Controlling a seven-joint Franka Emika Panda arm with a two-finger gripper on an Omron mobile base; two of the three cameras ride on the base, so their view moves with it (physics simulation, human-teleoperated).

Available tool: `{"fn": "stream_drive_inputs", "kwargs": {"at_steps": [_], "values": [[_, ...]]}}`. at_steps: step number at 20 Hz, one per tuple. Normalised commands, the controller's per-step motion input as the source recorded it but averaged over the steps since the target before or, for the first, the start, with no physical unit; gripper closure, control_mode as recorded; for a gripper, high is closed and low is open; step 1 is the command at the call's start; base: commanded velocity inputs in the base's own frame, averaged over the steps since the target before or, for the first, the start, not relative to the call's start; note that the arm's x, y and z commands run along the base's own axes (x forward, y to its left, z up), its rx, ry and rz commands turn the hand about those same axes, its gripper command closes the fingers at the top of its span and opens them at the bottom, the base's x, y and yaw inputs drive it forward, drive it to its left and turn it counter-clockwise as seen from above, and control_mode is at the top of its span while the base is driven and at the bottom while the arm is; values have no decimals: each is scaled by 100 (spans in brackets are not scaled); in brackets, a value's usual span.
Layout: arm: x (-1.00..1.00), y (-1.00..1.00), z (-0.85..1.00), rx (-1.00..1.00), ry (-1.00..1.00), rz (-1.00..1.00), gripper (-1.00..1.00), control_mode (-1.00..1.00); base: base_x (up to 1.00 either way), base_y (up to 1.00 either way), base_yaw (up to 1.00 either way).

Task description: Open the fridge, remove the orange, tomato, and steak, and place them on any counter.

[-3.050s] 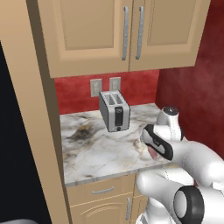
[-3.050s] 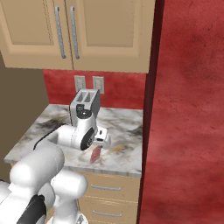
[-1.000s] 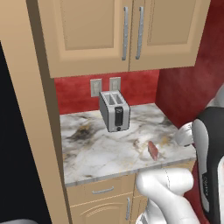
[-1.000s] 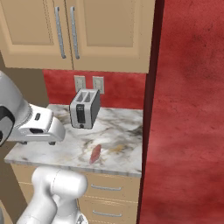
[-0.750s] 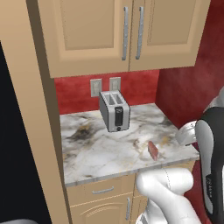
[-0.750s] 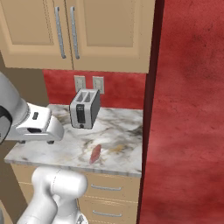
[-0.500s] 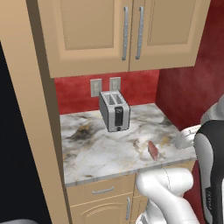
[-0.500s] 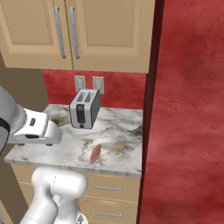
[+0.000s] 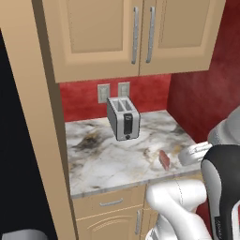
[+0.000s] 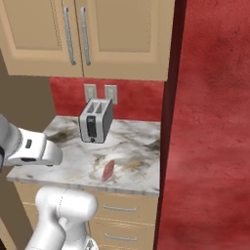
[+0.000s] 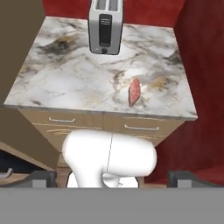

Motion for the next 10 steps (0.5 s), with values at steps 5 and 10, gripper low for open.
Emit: {"fn": "stream_drive_inputs", "kwargs": {"at_steps": [5, 10], "values": [[0, 0, 0, 0, 0, 0, -100, 100, -61, 7, 0], [0, 0, 0, 0, 0, 0, -100, 100, -100, 8, 0]]}}
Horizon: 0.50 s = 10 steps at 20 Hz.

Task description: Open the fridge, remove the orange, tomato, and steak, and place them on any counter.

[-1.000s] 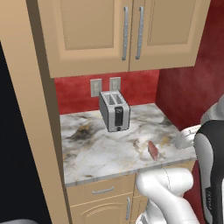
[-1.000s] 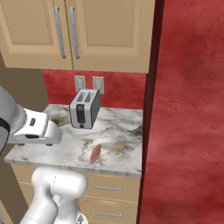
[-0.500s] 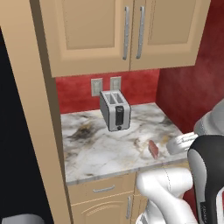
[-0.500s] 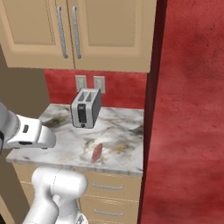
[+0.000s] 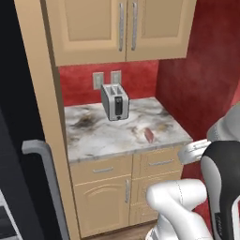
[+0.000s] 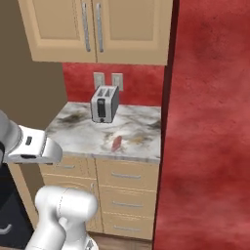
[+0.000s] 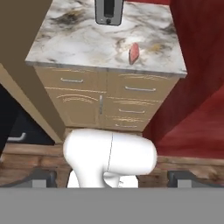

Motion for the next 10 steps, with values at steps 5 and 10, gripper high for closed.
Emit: {"fn": "stream_drive_inputs", "kwargs": {"at_steps": [5, 10], "values": [[0, 0, 0, 0, 0, 0, -100, 100, -92, 29, 0], [0, 0, 0, 0, 0, 0, -100, 100, -39, 56, 0]]}}
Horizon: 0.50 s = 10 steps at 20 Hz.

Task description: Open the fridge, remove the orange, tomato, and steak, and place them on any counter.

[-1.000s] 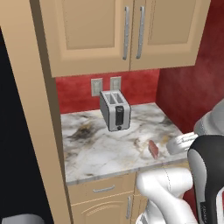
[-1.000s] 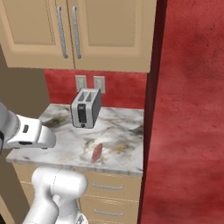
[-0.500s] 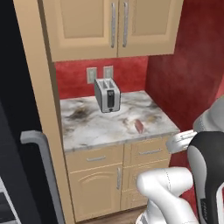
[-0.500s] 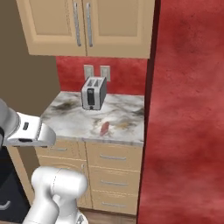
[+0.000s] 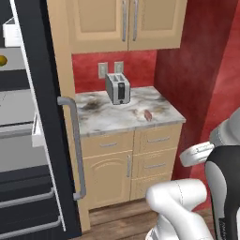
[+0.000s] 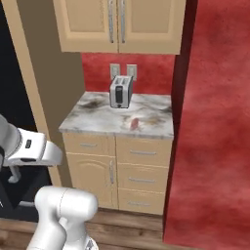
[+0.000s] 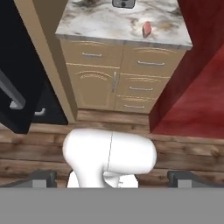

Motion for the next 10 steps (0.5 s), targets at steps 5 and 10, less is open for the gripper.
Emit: {"fn": "stream_drive_inputs", "kwargs": {"at_steps": [5, 10], "values": [[0, 0, 0, 0, 0, 0, -100, 100, -18, 82, 0], [0, 0, 0, 0, 0, 0, -100, 100, -87, 66, -3]]}}
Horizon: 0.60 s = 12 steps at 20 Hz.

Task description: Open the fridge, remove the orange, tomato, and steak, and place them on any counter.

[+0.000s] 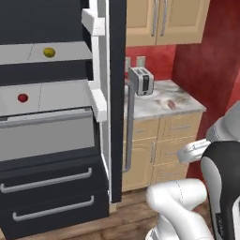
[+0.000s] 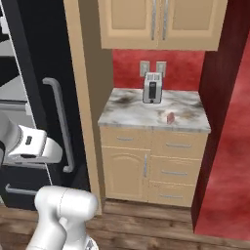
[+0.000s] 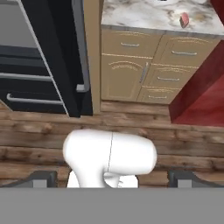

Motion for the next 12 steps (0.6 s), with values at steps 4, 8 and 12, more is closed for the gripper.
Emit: {"fn": "stream_drive_inputs", "kwargs": {"at_steps": [4, 8, 12], "values": [[0, 0, 0, 0, 0, 0, -100, 100, -100, 39, -7], [0, 0, 0, 0, 0, 0, -100, 100, -36, 56, -3], [0, 0, 0, 0, 0, 0, -100, 100, 17, 68, -2]]}}
